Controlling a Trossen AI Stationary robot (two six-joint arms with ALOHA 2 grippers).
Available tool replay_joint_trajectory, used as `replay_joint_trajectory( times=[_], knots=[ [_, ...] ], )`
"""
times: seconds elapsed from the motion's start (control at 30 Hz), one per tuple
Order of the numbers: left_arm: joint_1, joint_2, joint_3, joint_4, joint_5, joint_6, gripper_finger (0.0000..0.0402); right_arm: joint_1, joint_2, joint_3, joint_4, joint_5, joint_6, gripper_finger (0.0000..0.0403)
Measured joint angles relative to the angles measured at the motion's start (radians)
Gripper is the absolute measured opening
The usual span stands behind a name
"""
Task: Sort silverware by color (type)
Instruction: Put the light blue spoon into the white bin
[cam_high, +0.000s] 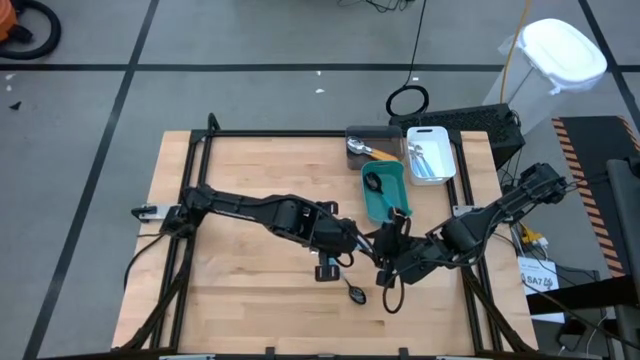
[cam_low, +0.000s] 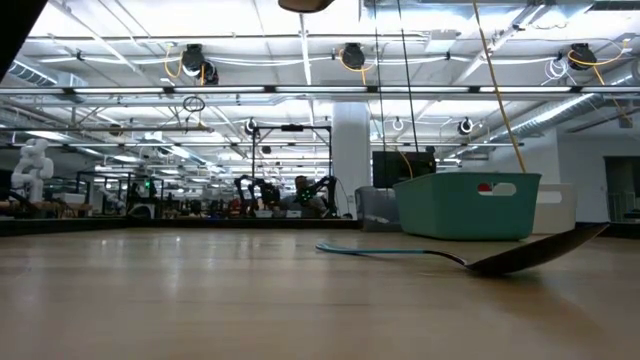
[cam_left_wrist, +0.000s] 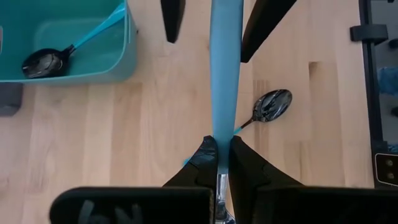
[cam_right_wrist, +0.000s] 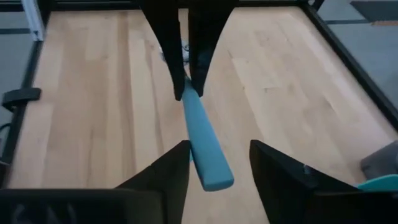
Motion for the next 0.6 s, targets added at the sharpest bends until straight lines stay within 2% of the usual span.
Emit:
replay_joint_trajectory(
  times=[0.43, 0.6],
  knots=[
    [-0.014, 0.001, 0.0, 0.001, -0.018, 0.033, 0.0013, 0.0, 0.0, 0.0, 0.03, -0.082, 0.027, 0.0064],
    [-0.014, 0.002, 0.0, 0.0, -0.018, 0.012, 0.0024, 0.0, 0.0, 0.0, 0.031, -0.084, 0.028, 0.0059]
  ],
)
